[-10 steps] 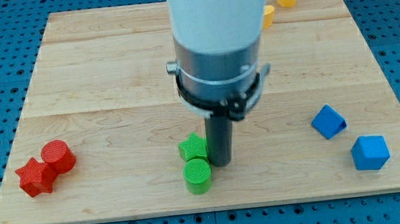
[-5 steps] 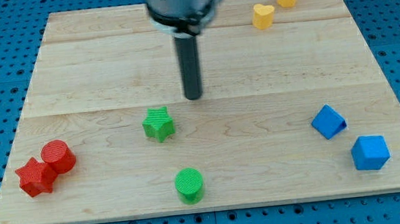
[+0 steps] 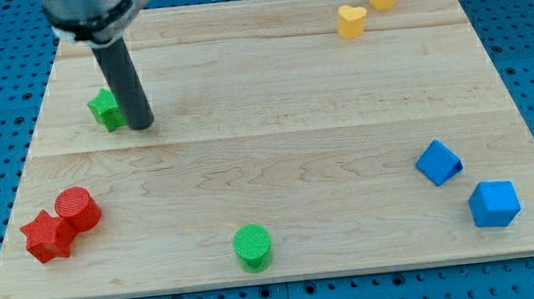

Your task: Move the green star to top left

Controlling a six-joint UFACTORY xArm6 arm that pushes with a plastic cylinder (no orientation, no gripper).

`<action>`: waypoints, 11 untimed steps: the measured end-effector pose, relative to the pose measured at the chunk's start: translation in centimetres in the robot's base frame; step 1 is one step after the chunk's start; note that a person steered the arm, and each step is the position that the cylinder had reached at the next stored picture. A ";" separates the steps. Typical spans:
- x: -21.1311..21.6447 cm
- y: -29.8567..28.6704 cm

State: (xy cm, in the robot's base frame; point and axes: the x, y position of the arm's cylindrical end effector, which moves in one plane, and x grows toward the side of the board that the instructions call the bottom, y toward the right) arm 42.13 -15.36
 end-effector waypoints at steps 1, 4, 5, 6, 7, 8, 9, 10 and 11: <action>-2.6 -5.0; -8.1 -1.5; -11.9 -5.6; -14.7 -5.5; -12.7 -4.1; -12.5 -9.5; -15.4 -9.2; -18.6 -7.2; -17.2 -5.4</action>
